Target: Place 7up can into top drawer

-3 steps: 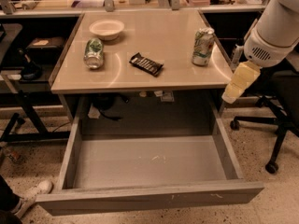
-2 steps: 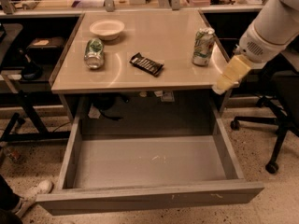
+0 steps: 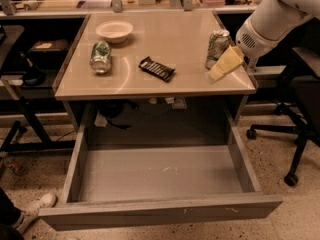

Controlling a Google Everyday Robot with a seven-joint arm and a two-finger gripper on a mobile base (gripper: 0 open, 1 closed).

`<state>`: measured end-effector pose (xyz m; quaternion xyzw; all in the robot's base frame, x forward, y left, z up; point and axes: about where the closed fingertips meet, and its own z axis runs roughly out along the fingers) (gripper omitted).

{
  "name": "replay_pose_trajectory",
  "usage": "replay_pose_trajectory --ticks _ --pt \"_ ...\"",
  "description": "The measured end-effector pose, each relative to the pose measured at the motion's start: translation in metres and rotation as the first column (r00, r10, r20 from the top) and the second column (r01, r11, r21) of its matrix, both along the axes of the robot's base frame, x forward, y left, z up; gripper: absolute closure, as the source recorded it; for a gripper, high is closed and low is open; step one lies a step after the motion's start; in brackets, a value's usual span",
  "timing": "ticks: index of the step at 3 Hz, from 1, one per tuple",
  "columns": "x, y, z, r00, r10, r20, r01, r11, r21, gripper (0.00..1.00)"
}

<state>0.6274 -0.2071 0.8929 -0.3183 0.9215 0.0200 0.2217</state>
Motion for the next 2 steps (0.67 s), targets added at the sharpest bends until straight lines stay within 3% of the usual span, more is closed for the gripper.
replay_pose_trajectory --ticks 1,2 --pt "0.000 0.000 0.000 1.0000 0.000 0.000 0.000 1.000 0.000 0.00" --pt "0.012 0.000 -0.003 0.9977 -0.051 0.044 0.050 0.998 0.026 0.00"
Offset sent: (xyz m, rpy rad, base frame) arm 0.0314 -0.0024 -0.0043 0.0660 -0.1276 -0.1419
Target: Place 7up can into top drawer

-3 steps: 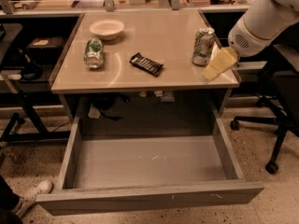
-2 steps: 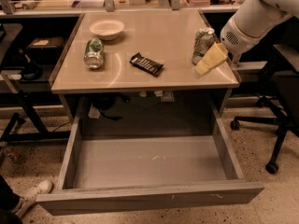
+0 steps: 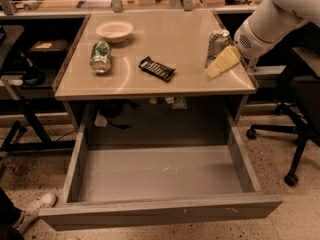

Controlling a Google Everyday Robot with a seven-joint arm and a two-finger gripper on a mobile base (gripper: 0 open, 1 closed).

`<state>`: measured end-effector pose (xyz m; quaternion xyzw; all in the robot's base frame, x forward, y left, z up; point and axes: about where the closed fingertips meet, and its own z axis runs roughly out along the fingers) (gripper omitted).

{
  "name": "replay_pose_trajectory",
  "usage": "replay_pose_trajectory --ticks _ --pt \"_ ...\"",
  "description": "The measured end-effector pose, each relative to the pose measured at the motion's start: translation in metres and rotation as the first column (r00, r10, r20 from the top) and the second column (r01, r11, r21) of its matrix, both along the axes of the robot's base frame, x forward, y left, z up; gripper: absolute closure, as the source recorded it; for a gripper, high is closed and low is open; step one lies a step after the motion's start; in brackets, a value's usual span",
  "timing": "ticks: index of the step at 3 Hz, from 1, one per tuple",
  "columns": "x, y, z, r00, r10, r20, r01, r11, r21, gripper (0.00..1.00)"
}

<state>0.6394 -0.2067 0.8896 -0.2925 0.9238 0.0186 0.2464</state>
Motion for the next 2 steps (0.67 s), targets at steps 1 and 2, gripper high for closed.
replay_pose_trajectory --ticks 1,2 --pt "0.032 0.001 -0.006 0.9955 -0.079 0.051 0.075 0.994 0.085 0.00" --pt "0.068 0.004 -0.010 0.9847 -0.141 0.102 0.123 0.979 0.164 0.00"
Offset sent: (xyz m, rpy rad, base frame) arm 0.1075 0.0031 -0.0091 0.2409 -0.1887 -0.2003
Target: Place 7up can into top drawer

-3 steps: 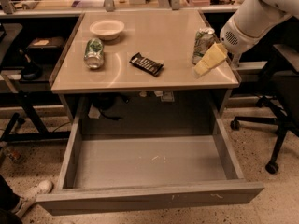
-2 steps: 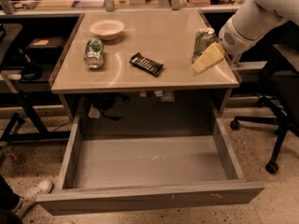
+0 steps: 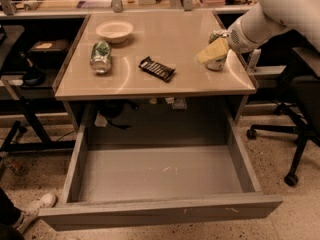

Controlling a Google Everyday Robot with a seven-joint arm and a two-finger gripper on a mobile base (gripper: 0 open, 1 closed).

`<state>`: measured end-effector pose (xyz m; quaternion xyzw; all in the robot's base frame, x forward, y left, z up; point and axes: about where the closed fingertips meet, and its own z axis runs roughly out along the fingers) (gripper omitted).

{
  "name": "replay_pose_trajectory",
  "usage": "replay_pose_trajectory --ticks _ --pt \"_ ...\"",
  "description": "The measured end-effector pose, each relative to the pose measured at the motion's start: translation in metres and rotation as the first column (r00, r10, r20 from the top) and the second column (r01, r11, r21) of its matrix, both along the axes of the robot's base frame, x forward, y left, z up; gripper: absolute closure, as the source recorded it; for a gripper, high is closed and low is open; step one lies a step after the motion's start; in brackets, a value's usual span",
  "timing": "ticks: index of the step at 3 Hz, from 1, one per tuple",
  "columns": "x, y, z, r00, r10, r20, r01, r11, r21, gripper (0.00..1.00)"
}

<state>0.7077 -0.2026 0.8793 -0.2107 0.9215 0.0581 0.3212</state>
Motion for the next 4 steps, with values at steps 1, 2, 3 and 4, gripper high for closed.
replay_pose_trajectory --ticks 1,2,3,4 --pt "0.026 -0.001 -0.003 0.9988 -0.036 0.035 0.034 0.998 0.044 0.00" --pt "0.045 -0.001 0.002 0.9957 -0.048 0.078 0.043 0.997 0.067 0.00" --pt "0.060 -0.002 0.009 0.9921 -0.050 0.116 0.041 0.996 0.081 0.00" --pt "0.070 0.000 0.010 0.9909 -0.030 0.131 0.017 0.995 0.099 0.19"
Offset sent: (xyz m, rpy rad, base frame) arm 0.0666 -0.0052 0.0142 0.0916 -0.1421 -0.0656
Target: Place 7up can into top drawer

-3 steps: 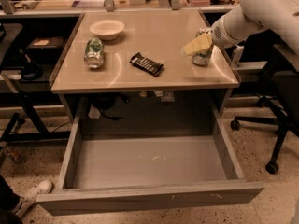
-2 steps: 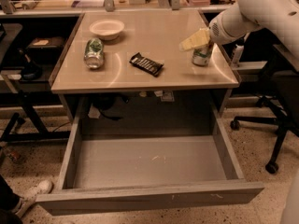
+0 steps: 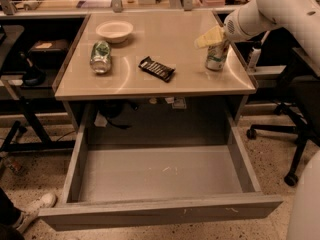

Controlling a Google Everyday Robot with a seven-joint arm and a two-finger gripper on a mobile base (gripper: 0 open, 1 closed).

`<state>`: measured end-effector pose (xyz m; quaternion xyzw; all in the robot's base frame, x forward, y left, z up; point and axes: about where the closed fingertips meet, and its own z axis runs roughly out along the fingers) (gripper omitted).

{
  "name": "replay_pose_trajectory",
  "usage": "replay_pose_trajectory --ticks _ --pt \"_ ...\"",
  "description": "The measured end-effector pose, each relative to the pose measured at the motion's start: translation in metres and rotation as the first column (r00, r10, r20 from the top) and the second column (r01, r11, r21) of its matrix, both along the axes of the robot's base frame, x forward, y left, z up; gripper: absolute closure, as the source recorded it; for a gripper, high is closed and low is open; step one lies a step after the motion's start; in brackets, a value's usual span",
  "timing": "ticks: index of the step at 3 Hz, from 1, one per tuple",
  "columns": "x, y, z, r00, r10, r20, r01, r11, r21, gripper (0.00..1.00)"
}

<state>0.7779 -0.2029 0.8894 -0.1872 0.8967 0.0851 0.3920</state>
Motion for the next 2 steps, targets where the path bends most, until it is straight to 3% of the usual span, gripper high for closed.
replay_pose_trajectory --ticks 2 --pt "0.0004 0.0001 0.0006 1.0000 0.000 0.002 0.000 1.000 0.000 0.66"
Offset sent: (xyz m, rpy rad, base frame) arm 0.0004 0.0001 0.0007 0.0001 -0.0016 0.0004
